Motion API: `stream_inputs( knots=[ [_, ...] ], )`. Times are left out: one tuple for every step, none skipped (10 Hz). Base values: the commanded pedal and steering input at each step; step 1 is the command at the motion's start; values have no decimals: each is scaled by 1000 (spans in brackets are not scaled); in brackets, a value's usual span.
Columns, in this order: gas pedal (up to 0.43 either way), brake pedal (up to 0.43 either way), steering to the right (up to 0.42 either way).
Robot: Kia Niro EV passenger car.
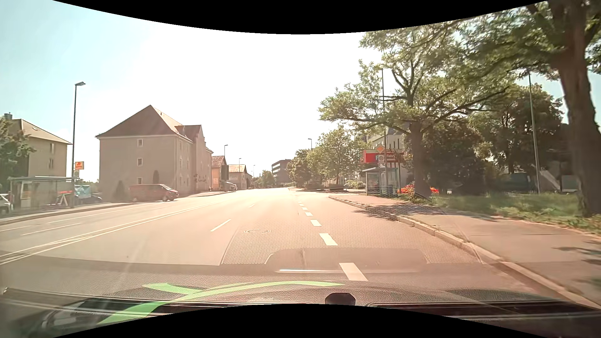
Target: Follow the waypoints while adhering to traffic rules and regulations
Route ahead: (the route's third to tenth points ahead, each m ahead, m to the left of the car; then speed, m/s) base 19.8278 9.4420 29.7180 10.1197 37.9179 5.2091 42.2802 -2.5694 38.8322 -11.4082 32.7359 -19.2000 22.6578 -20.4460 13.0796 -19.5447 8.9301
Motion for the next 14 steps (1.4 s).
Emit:
stream_inputs(
  knots=[
    [67,0,14],
    [67,0,10],
    [79,0,6],
    [87,0,5],
    [87,0,3],
    [79,0,1],
    [79,0,-1],
    [79,0,-3],
    [67,0,-6],
    [0,0,-11],
    [0,0,-16],
    [0,0,-21],
    [0,0,-26],
    [0,0,-31]
  ],
)
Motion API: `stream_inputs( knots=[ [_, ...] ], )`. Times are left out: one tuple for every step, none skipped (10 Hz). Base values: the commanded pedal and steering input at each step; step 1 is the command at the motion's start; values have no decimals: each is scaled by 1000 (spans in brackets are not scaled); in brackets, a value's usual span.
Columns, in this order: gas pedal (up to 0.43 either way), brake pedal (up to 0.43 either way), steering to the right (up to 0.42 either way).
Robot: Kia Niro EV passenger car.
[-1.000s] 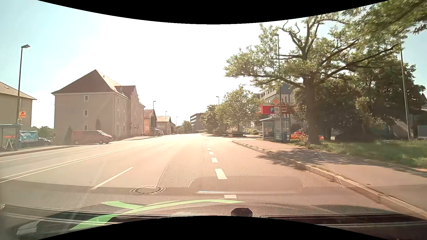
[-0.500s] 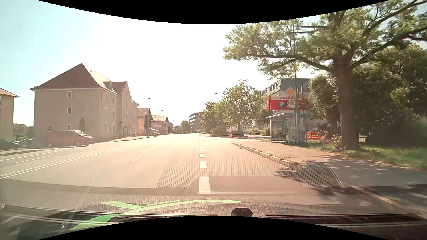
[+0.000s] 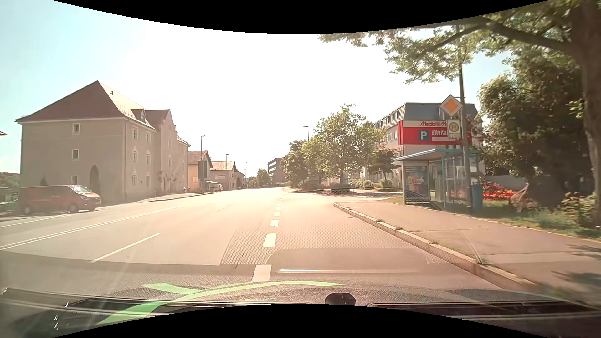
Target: Follow the waypoints while adhering to traffic rules and regulations
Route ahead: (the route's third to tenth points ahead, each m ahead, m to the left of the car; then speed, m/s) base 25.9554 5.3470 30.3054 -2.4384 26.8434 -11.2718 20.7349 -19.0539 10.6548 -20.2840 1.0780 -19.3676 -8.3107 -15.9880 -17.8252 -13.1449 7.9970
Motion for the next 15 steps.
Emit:
stream_inputs(
  knots=[
    [0,0,-35],
    [0,0,-35],
    [0,0,-35],
    [0,0,-35],
    [0,0,-36],
    [0,0,-36],
    [20,0,-37],
    [20,0,-37],
    [20,0,-35],
    [20,0,-30],
    [0,0,-27],
    [0,0,-27],
    [0,0,-27],
    [0,0,-21],
    [0,0,-19]
  ],
)
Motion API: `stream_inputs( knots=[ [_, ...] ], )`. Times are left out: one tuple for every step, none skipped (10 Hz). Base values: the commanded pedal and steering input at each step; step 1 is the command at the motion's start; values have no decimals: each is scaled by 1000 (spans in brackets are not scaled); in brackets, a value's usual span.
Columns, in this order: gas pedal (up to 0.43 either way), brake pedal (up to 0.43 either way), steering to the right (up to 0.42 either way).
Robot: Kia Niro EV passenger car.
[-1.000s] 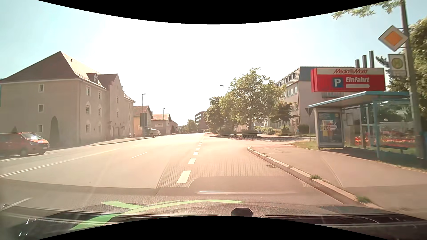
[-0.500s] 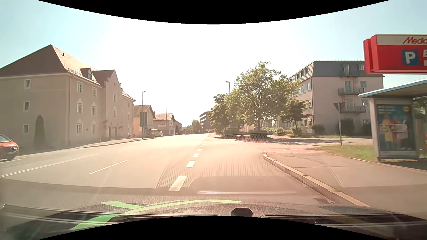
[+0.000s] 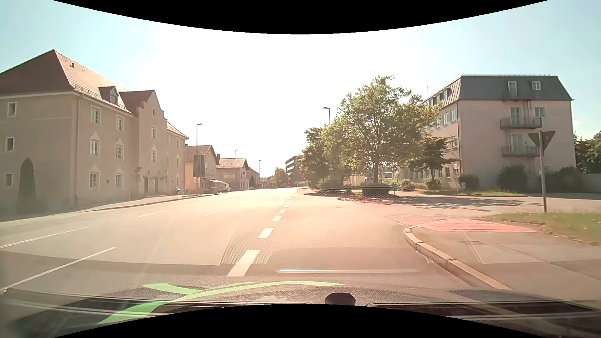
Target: Follow the waypoints while adhering to traffic rules and regulations
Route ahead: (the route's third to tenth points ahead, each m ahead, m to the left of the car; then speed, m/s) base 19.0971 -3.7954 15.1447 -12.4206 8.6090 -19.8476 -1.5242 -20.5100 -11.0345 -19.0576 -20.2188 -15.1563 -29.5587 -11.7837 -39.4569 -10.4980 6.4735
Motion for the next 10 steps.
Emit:
stream_inputs(
  knots=[
    [0,0,-16],
    [0,0,-8],
    [0,0,7],
    [0,0,16],
    [0,0,31],
    [0,0,45],
    [0,0,65],
    [0,0,93],
    [0,0,122],
    [0,0,150]
  ],
)
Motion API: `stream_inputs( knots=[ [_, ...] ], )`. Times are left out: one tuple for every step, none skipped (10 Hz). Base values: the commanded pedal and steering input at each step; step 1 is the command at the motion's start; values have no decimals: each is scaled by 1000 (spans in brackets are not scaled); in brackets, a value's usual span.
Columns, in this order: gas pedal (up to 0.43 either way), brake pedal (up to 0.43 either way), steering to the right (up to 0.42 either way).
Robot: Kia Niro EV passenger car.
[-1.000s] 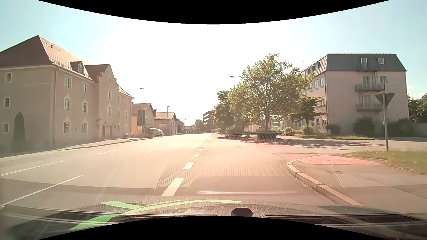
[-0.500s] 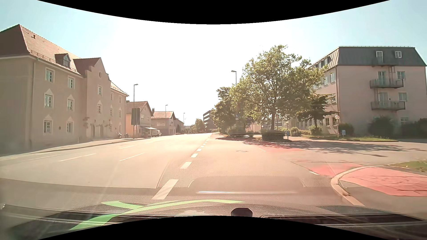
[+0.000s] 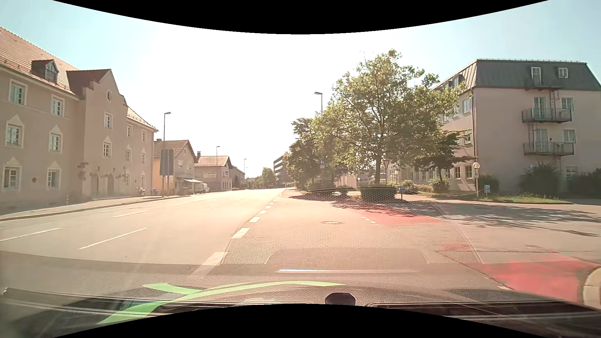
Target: Follow the waypoints while adhering to traffic rules and regulations
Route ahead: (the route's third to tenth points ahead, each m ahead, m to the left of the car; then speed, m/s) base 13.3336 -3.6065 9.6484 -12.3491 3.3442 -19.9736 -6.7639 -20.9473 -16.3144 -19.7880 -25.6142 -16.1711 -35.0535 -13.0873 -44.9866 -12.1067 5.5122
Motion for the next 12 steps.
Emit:
stream_inputs(
  knots=[
    [0,0,179],
    [0,0,213],
    [8,0,240],
    [8,0,261],
    [8,0,284],
    [8,0,308],
    [8,0,326],
    [20,0,335],
    [39,0,336],
    [39,0,337],
    [39,0,348],
    [39,0,366]
  ],
)
